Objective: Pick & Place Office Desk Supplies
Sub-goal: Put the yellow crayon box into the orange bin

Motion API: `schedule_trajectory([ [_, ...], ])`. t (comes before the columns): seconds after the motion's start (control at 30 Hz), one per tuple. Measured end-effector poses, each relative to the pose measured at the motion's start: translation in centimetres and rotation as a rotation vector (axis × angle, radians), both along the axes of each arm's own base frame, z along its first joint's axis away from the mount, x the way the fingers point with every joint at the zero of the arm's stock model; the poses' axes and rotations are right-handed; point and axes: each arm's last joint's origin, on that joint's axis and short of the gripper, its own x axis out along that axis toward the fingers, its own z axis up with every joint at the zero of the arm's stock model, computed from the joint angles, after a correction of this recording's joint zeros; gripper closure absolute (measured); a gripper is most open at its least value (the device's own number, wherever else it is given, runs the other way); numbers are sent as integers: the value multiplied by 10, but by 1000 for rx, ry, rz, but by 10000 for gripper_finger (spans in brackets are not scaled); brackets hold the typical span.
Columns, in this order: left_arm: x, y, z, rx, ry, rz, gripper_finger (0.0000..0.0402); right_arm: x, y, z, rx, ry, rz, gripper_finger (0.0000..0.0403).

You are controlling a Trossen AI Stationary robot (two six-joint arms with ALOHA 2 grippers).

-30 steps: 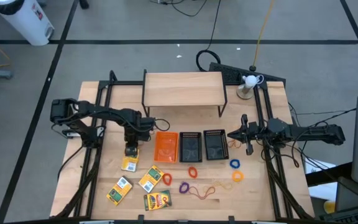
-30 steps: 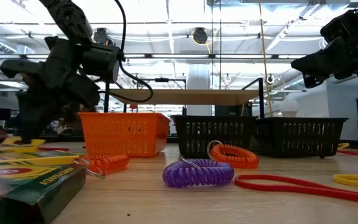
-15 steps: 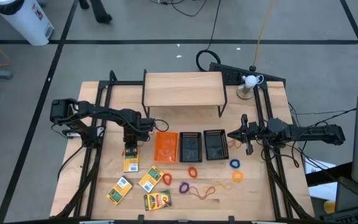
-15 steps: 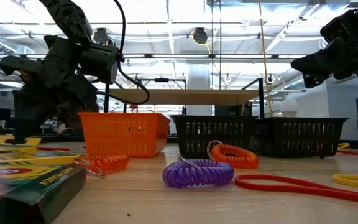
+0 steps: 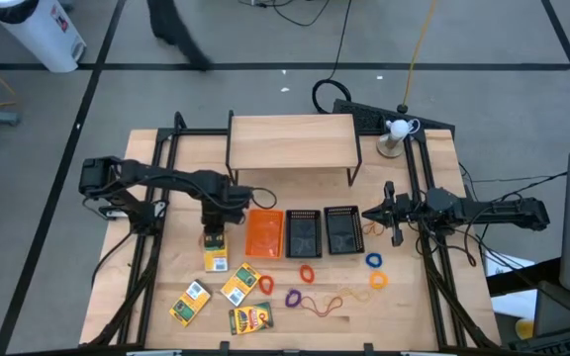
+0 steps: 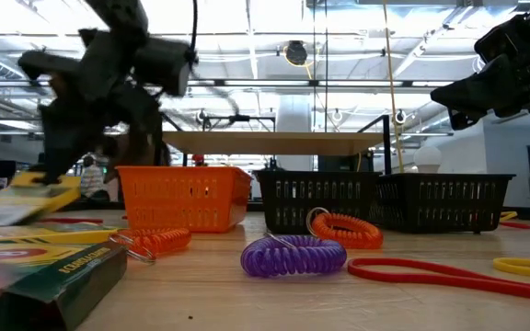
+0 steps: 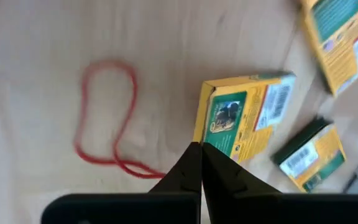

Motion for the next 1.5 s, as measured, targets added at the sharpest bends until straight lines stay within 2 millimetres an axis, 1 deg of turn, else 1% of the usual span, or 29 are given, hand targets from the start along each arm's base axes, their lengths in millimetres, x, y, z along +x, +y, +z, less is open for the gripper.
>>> schedule_trajectory([
  [0.17,18,-8,30,89,-84,-49,401,0,0,0,0,0,0,392],
  [0.3,26,-16,58,149,-102,-72,401,0,0,0,0,-1,0,390],
  [0.5,25,-29,97,220,-80,-88,401,0,0,0,0,0,0,392],
  [0.6,26,-34,114,263,-98,-83,401,0,0,0,0,-1,0,390],
  [0.73,29,-40,138,341,-182,-82,401,0,0,0,0,-1,0,391],
  [0.9,34,-44,165,520,-319,-52,401,0,0,0,0,-1,0,391],
  [1.0,39,-46,175,627,-405,-24,401,0,0,0,0,-1,0,390],
  [1.1,45,-49,179,681,-485,-11,401,0,0,0,0,-1,0,391],
  [1.27,51,-57,180,683,-564,-30,401,0,0,0,5,0,-1,396],
  [1.5,51,-59,180,678,-575,-29,401,0,0,0,8,0,-1,396],
])
